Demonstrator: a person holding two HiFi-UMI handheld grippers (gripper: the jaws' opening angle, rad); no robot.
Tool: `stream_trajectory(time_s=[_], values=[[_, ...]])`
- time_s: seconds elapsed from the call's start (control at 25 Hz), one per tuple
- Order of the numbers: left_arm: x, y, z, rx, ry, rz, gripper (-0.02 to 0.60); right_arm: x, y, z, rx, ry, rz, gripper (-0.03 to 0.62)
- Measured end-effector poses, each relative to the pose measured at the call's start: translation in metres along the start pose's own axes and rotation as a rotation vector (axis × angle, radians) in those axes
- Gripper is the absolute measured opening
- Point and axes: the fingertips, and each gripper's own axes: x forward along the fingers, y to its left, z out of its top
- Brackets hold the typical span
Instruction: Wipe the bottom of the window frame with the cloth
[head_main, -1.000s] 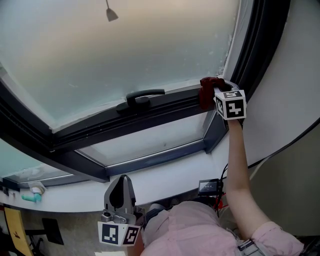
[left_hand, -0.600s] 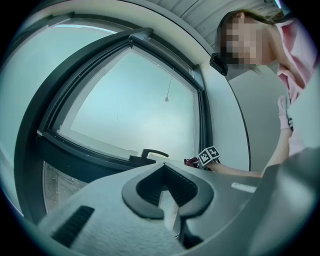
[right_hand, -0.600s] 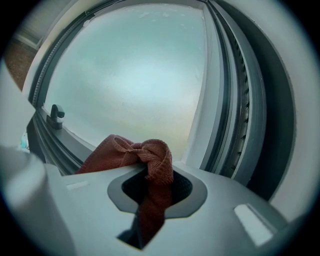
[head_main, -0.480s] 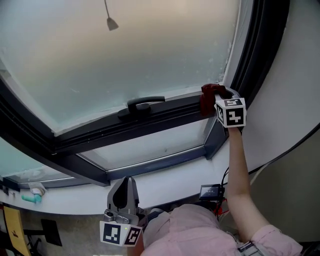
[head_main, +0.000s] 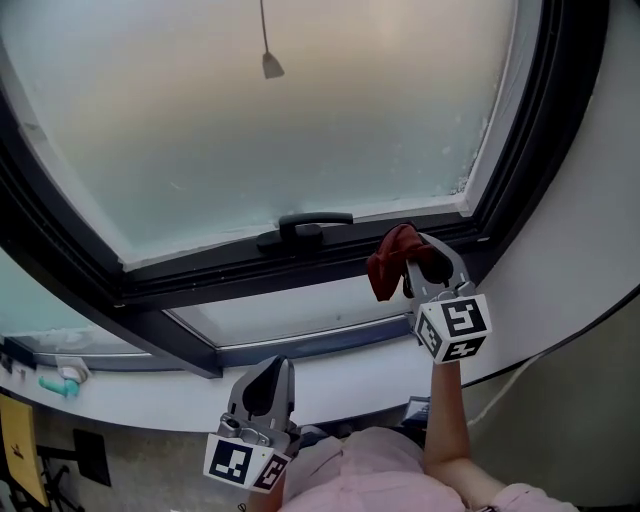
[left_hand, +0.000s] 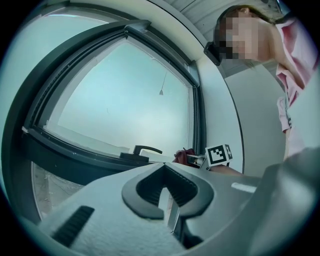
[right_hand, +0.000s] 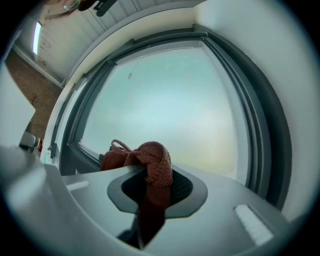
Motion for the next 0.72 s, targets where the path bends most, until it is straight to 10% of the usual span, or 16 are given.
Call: stream_trajectory(time_s=[0.72], values=[[-0.058, 0.076, 0.018, -0.058, -0.025, 0.056, 0.002, 0.085, 0.155, -0.014, -0.219, 0.192, 0.085, 0.067]])
